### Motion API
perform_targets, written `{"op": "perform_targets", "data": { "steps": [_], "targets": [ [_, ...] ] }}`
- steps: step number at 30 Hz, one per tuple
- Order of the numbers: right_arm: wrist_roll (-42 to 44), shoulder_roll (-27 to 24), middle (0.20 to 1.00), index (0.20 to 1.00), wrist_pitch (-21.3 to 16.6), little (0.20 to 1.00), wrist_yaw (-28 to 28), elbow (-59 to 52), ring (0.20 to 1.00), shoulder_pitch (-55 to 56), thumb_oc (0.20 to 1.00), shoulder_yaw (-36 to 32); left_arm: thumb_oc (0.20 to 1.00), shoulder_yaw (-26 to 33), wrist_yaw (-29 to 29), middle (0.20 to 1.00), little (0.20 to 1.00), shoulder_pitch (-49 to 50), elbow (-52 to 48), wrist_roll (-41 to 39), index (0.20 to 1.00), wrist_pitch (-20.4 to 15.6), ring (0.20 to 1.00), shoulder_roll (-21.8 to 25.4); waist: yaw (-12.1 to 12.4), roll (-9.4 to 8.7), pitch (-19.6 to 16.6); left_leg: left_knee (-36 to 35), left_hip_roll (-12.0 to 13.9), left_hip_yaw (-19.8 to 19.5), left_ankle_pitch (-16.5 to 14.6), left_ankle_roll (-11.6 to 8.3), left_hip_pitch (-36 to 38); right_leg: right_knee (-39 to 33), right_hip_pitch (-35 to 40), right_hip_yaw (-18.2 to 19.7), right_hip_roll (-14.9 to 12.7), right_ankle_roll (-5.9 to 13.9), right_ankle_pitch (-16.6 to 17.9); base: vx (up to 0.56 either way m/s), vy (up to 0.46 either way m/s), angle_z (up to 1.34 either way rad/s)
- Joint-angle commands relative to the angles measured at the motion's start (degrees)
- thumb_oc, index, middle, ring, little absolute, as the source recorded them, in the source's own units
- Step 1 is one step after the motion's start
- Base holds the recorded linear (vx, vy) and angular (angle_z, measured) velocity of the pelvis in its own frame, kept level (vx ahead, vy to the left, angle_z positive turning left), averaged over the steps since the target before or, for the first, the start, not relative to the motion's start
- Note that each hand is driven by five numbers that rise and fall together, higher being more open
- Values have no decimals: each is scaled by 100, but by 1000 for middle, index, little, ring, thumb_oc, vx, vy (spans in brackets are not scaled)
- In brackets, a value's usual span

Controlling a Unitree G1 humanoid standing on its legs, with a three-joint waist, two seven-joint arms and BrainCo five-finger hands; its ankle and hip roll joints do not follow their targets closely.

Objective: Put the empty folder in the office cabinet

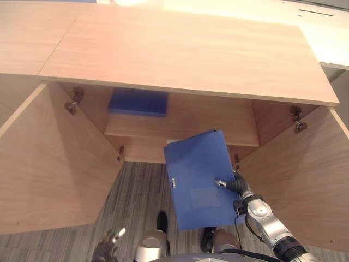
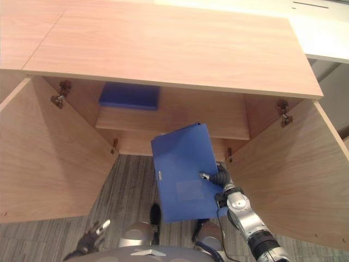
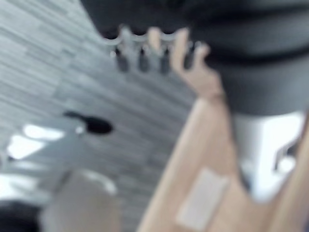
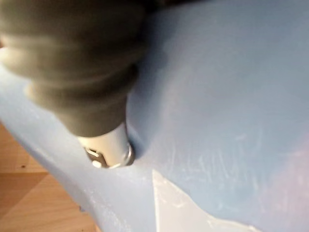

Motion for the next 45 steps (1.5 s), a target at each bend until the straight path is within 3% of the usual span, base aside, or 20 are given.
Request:
{"op": "perform_targets", "data": {
  "steps": [1,3,8,11,19,26,30,35,42,43,45],
  "targets": [
    [-62,-11,200,200,-358,200,-49,-229,200,-368,200,-95,1000,-150,-63,1000,1000,131,-296,106,1000,-115,1000,153,-80,-166,-184,270,-341,241,-560,-46,92,-738,65,72,-134,368,1052,128,-17,13],
    [57,-28,200,200,-285,200,-81,-151,200,-342,200,-240,1000,-243,-60,1000,1000,116,-361,202,1000,-28,1000,176,-181,-257,-160,502,-376,252,-844,-65,246,-1223,-115,117,-235,509,1362,162,-33,24],
    [265,-99,200,200,-139,200,-6,-7,200,-224,200,-502,1000,-354,-1,1000,1000,228,-372,288,1000,-56,1000,107,-286,-385,-158,918,-415,45,-1208,-49,446,-1292,-383,323,-268,541,1275,244,-50,33],
    [577,-97,200,200,-65,200,-100,149,200,-152,200,-596,1000,-384,-23,1000,1000,276,-371,327,1000,-14,1000,67,-353,-429,-214,1062,-450,-173,-1345,-13,504,-1292,-295,654,-199,498,1214,232,-100,70],
    [804,-18,200,200,-139,200,-33,574,200,-538,200,-488,1000,-559,-451,1000,1000,197,-432,490,1000,276,1000,179,-358,-318,-78,1364,-288,-256,-1521,-85,385,-1207,-350,848,-167,444,1155,166,-115,37],
    [843,-59,200,200,-87,200,-67,276,200,-1203,200,-181,1000,-1045,-598,1000,1000,-266,-653,286,1000,299,1000,271,-415,-162,477,1523,-182,-310,-1585,-108,-20,-723,-1077,1009,-215,379,1110,-32,-50,1],
    [990,-14,200,200,-45,200,-532,189,200,-1473,200,-149,1000,-1249,-513,1000,1000,-458,-742,375,1000,261,1000,275,-473,-104,717,1776,-146,-345,-1655,-111,-303,-464,-1450,1125,-224,328,1104,-46,-34,5],
    [1626,133,200,200,-238,200,-1911,351,200,-1810,200,-527,1000,-1540,-294,1000,1000,-686,-719,292,1000,172,1000,100,-639,34,963,2058,-189,-380,-1792,-94,-637,-38,-1985,1292,-190,210,1085,-17,4,0],
    [2456,222,200,200,-503,200,-3039,436,200,-2181,200,-1150,1000,-1805,-93,1000,1000,-699,-882,60,1000,253,1000,-36,-743,202,987,2095,-235,-387,-1865,-85,-818,222,-2354,1367,-122,96,1050,24,12,-9],
    [2855,243,200,200,-404,200,-3398,632,200,-2512,200,-1472,1000,-1925,-15,1000,1000,-714,-845,-80,1000,234,1000,-103,-748,262,987,2033,-238,-391,-1866,-97,-805,277,-2424,1353,-87,54,1037,46,16,-9],
    [3001,248,200,200,-377,200,-3565,772,200,-2688,200,-1606,1000,-1996,16,1000,1000,-739,-829,-108,1000,230,1000,-127,-737,292,987,1986,-238,-392,-1854,-105,-799,299,-2453,1335,-76,41,1032,58,5,-9]
  ]
}}
